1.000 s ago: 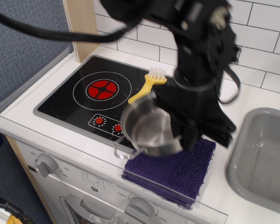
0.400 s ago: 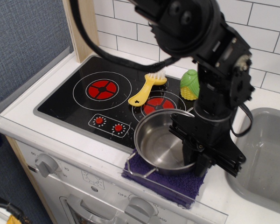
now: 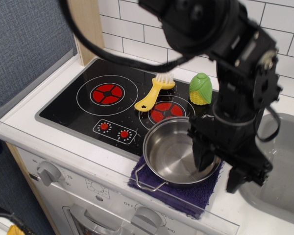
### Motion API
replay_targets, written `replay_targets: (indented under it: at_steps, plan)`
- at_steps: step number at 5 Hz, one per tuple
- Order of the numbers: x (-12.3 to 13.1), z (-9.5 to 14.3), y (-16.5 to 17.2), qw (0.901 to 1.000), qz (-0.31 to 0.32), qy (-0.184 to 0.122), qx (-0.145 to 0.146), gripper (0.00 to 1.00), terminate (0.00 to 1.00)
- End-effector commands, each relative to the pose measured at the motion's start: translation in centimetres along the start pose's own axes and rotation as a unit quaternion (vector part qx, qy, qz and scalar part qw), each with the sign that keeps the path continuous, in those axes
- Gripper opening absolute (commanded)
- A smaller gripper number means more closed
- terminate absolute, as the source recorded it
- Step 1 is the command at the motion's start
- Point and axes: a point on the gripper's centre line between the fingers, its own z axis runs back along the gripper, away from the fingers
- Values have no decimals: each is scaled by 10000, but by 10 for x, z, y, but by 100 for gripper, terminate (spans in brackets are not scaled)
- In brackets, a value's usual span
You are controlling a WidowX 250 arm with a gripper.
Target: Place the wok on the purple napkin.
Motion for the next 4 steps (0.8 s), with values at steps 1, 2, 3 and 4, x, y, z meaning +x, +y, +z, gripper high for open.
replay_targets:
  at_steps: [1, 2, 3, 4]
  plan:
    - [-2, 43, 40, 9941, 1000, -416, 96, 100, 0]
    - [-5, 36, 54, 9915, 1281, -208, 68, 100, 0]
    - [-5, 36, 54, 9915, 1281, -208, 68, 100, 0]
    - [-5, 36, 54, 9915, 1281, -208, 68, 100, 0]
